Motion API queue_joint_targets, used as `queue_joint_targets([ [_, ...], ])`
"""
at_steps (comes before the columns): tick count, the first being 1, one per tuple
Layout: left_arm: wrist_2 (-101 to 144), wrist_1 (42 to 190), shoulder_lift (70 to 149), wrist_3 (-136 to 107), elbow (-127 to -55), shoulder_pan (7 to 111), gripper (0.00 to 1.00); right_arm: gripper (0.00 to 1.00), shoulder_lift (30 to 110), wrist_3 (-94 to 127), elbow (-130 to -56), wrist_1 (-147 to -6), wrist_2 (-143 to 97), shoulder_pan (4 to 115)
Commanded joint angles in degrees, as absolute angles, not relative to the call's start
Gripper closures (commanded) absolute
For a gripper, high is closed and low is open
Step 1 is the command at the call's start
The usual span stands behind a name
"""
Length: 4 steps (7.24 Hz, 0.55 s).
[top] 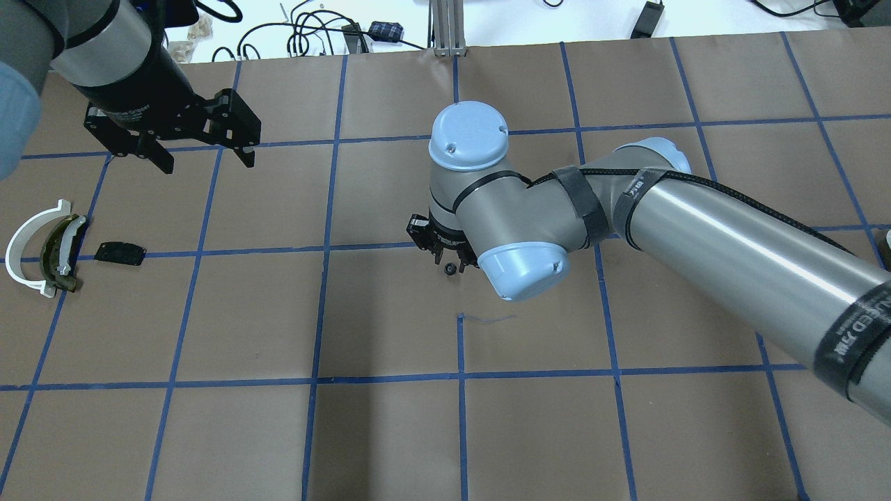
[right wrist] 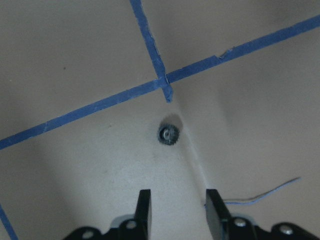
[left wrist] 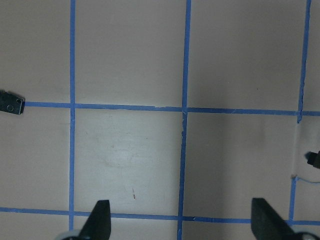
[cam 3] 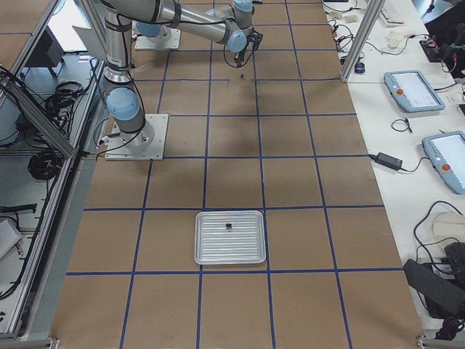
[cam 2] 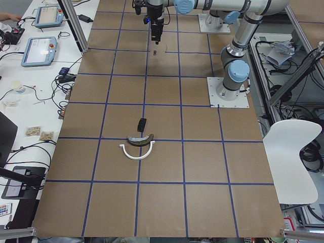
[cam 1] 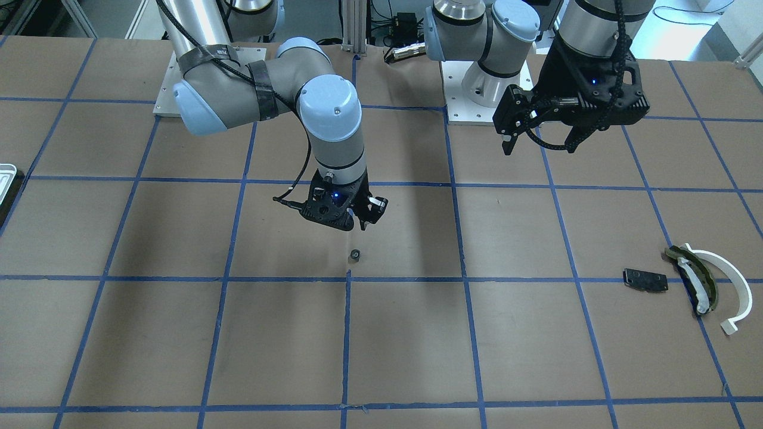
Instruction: Place bearing gear from tray to pile
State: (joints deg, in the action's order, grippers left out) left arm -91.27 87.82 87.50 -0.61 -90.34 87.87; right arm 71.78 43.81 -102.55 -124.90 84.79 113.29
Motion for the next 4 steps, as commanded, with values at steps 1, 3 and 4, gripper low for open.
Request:
queue_joint_targets([
  [1,-91.58,88.32,87.02,1.04,-90.17,87.72,0.0,0.0,77.13,41.85,-101.87,-122.11,82.2,107.36],
  [3,-87.83,87.46,88.93,-6.19,-90.88,88.94,0.0,0.0,86.44,22.61,-101.52,-106.09,80.85,96.3],
  [4,-87.72,87.28,90.16,-7.72,-90.88,90.6,0.0,0.0,89.96,11.62,-101.51,-100.78,84.77,89.98],
])
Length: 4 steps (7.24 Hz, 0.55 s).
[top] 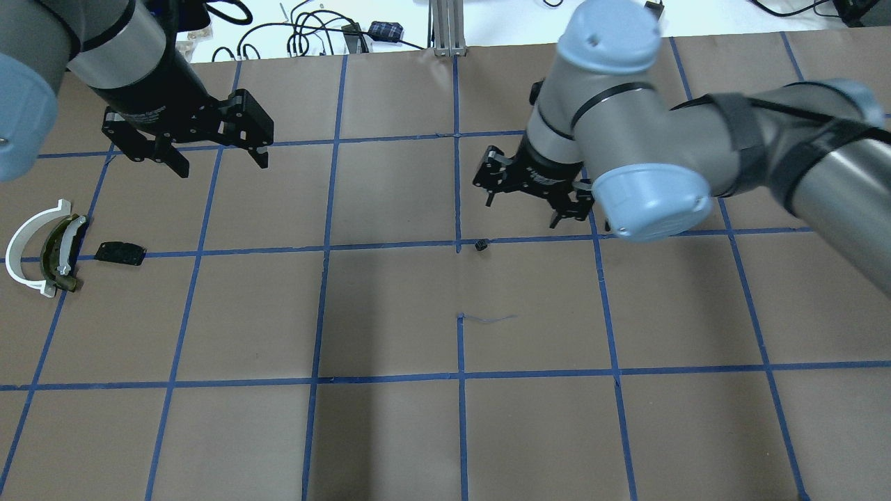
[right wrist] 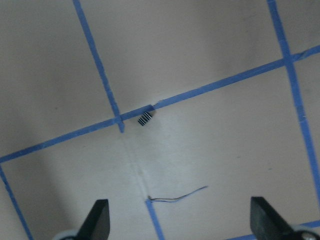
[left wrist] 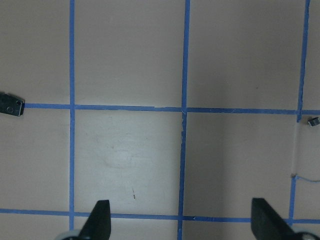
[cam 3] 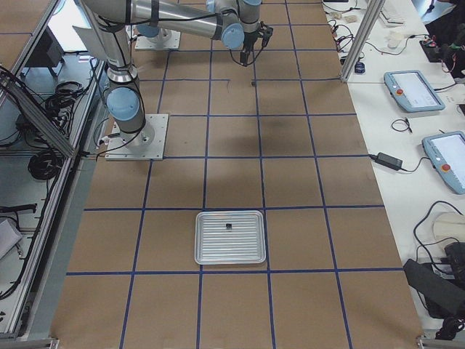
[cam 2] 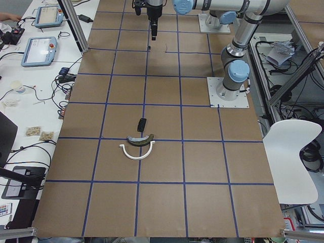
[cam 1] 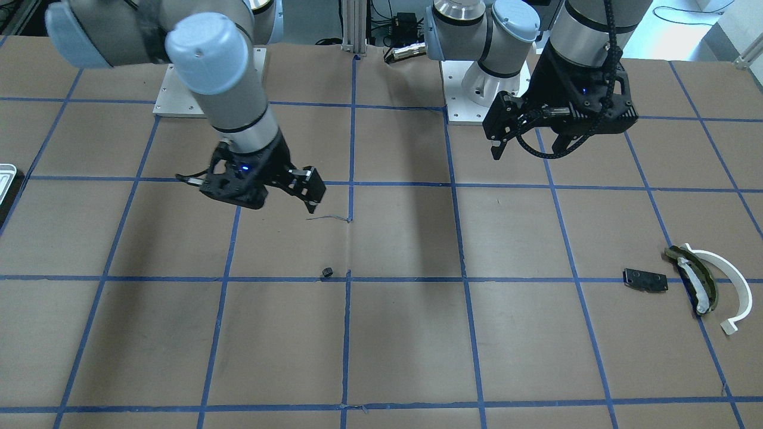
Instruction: Place bearing gear from tray to pile
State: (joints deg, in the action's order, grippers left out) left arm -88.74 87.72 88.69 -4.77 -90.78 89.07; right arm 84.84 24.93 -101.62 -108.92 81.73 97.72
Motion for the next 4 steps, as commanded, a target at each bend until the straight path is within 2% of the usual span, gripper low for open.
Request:
queue_joint_targets([
  [1,-87.71,86.06,91.92,-10.69,-90.88,93.23,0.0,0.0,91.65,1.33,-101.34,-97.16,86.64,84.26],
  [4,-88.32,75.51,100.87,-27.12,-90.1,103.95,0.0,0.0,92.02,-27.23,-98.79,-94.12,92.96,66.07],
])
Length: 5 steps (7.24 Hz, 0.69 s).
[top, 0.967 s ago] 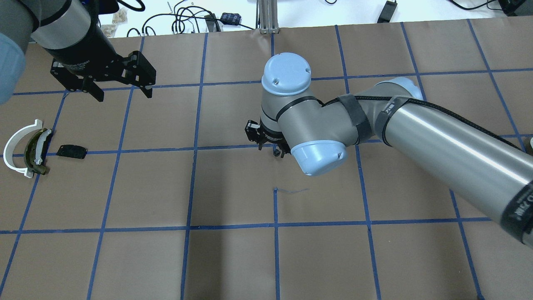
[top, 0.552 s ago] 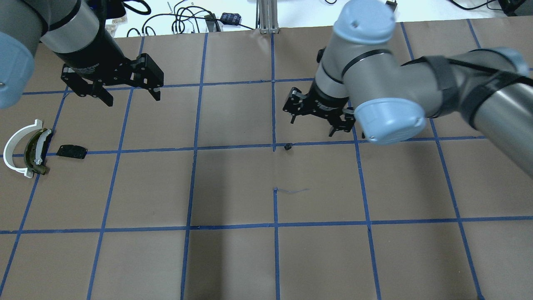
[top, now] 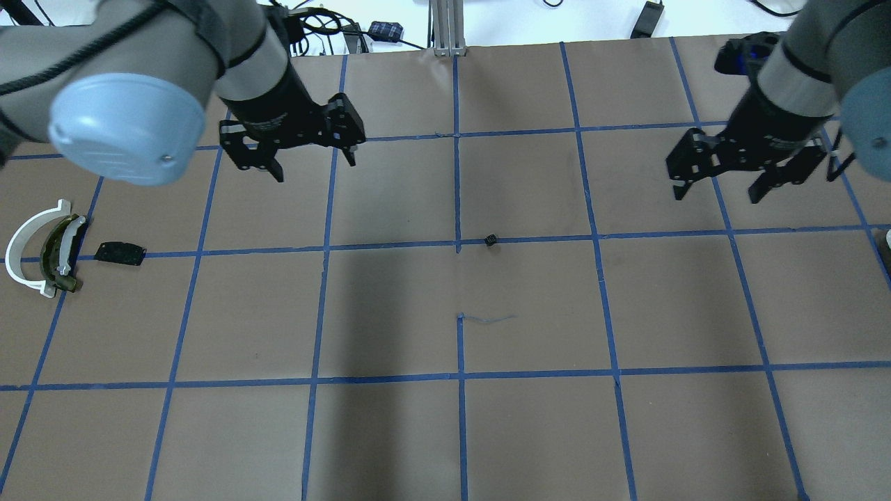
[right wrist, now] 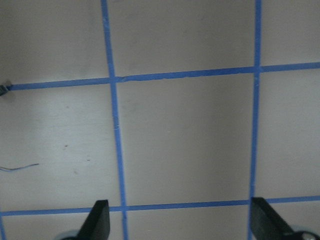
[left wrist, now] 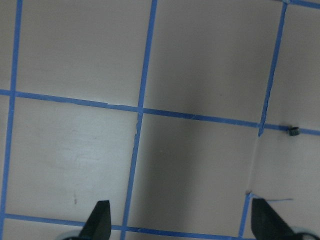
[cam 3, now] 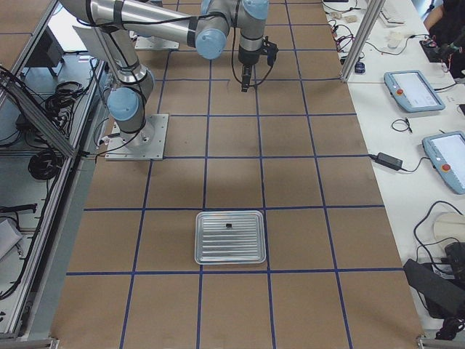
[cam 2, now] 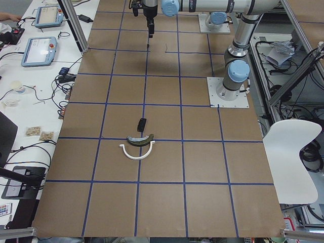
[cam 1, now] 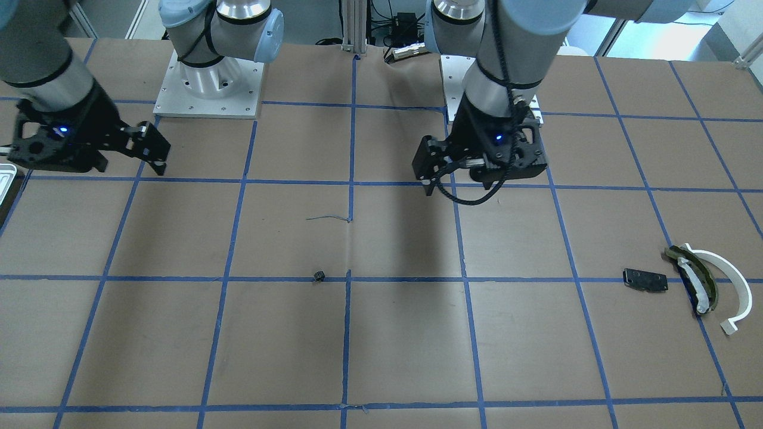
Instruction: Place bearing gear from tray to pile
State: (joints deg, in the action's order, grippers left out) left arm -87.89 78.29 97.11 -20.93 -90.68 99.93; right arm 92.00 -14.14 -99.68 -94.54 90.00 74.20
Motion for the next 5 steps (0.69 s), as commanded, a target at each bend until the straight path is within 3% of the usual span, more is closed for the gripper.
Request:
queue_joint_targets([
  [1,-87.72,69.84,104.55,-30.12,-89.91,105.8,0.0,0.0,90.98,-37.95,-98.7,-95.0,92.73,58.18],
  [5,-88.6,59.43,120.73,-55.1,-88.95,112.14,0.0,0.05,76.76,-66.15,-100.98,-114.93,91.85,39.41],
])
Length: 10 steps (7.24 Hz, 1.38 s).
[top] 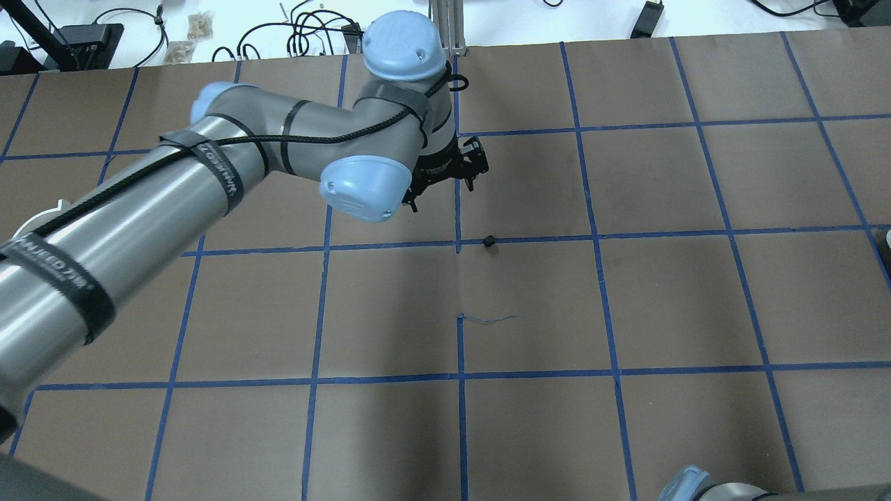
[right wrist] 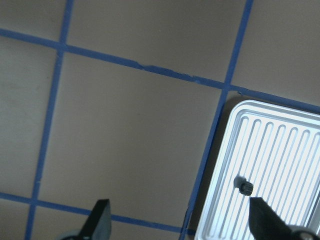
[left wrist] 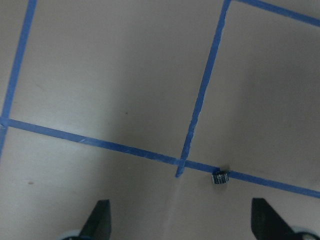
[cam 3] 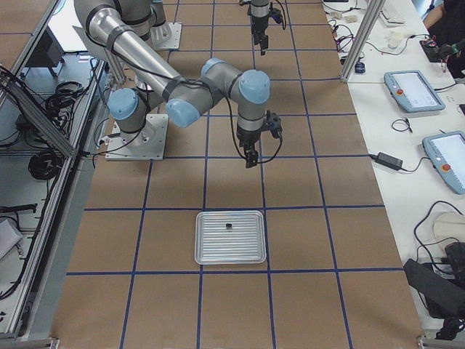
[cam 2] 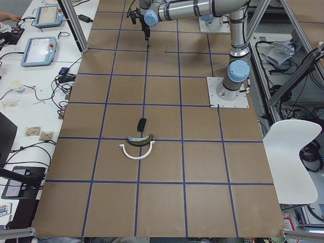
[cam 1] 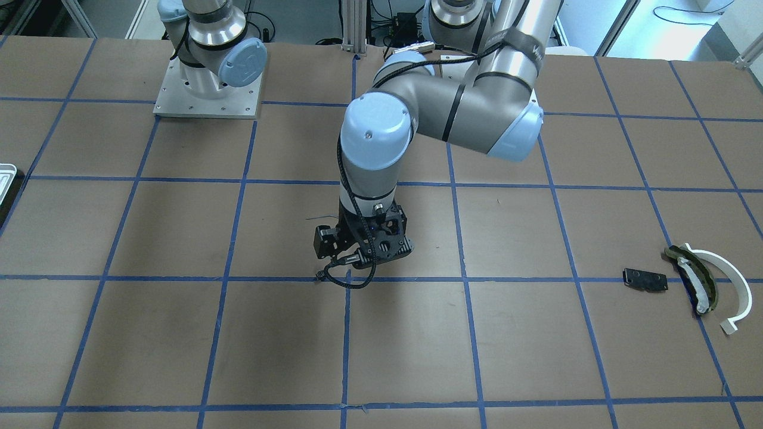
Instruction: Place bearing gear from tray to pile
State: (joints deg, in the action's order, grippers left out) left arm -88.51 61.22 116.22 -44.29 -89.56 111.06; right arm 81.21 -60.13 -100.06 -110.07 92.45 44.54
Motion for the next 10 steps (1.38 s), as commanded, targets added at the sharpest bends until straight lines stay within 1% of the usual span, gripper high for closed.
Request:
queue_joint_targets([
  [1,-87.72,57.59,123.46,-58.76,-86.86,112.67,0.0,0.05,71.77,-72.27,-102.03,-122.44,91.76,37.2],
  [2,-86.84,52.96,125.75,-61.67,-86.4,113.46,0.0,0.07,66.93,-74.51,-102.21,-128.35,91.76,34.83],
  [3,-87.27,54.74,126.38,-61.09,-86.57,114.77,0.0,0.07,63.84,-75.05,-102.3,-128.76,90.71,32.89],
  [5,-87.71,53.53,129.1,-54.44,-85.78,115.22,0.0,0.1,61.7,-78.22,-102.13,-129.37,90.44,32.26],
  [6,-86.93,46.22,130.07,-54.84,-87.7,115.83,0.0,0.11,61.7,-77.87,-102.22,-129.37,90.87,32.26],
  [7,-87.18,42.92,129.47,-55.1,-90.15,115.75,0.0,0.22,61.7,-77.52,-102.22,-129.37,90.88,32.26],
  [8,-87.62,43.94,127.98,-54.41,-91.57,116.19,0.07,0.55,62.05,-77.35,-101.87,-129.2,91.14,32.26],
  [9,-87.54,45.08,127.01,-54.4,-92.02,116.28,0.08,0.84,62.14,-77.34,-101.78,-129.11,91.4,32.26],
  [10,-87.63,47.52,126.13,-54.4,-92.37,116.28,0.08,0.95,62.14,-77.34,-102.04,-128.94,91.49,32.26],
])
